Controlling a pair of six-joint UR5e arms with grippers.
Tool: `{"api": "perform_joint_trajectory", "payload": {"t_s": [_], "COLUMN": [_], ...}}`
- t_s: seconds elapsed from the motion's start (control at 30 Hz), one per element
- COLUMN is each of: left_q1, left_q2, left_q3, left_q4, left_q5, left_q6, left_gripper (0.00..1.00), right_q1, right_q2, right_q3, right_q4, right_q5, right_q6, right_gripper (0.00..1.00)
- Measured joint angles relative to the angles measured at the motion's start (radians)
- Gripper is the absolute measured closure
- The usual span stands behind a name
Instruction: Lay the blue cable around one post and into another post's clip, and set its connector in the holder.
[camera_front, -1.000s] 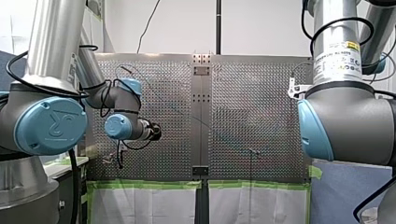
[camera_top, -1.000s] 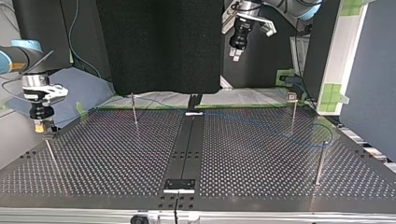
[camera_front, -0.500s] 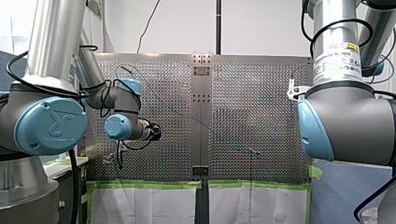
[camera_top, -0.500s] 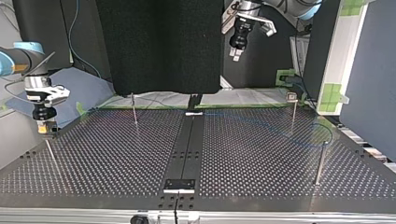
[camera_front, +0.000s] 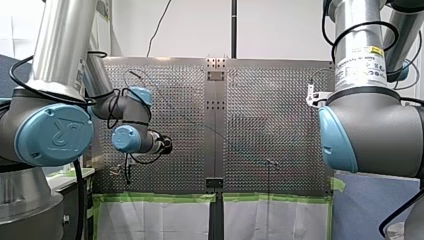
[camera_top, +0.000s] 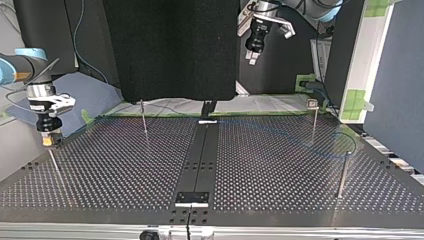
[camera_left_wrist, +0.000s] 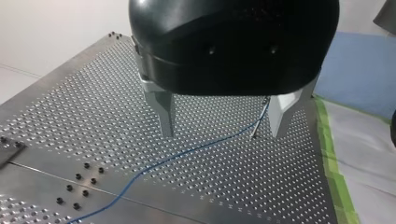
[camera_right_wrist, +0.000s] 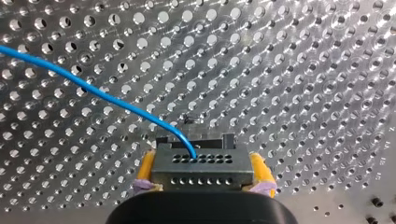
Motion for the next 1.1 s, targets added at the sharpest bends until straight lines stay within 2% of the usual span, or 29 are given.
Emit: {"api": "perform_joint_trajectory", "payload": {"t_s": [0.37, 0.93, 1.1], "left_q1": [-0.001, -0.001, 0.000], "left_q2": [-0.013, -0.012, -0.012], "left_q3": [0.000, 0.002, 0.003], "left_q4": [0.015, 0.013, 0.011], "left_q5": [-0.001, 0.000, 0.000], "left_q6": [0.003, 0.006, 0.006], "left_gripper": [0.01, 0.01, 0.01], "right_q1": [0.001, -0.002, -0.001], "right_q2": [0.003, 0.010, 0.016], "right_q3": [-0.012, -0.026, -0.033], "right_q4": [0.025, 0.039, 0.046], "right_q5": [0.000, 0.001, 0.001], "right_q6": [0.001, 0.003, -0.001], "right_gripper": [0.98, 0.98, 0.98]}}
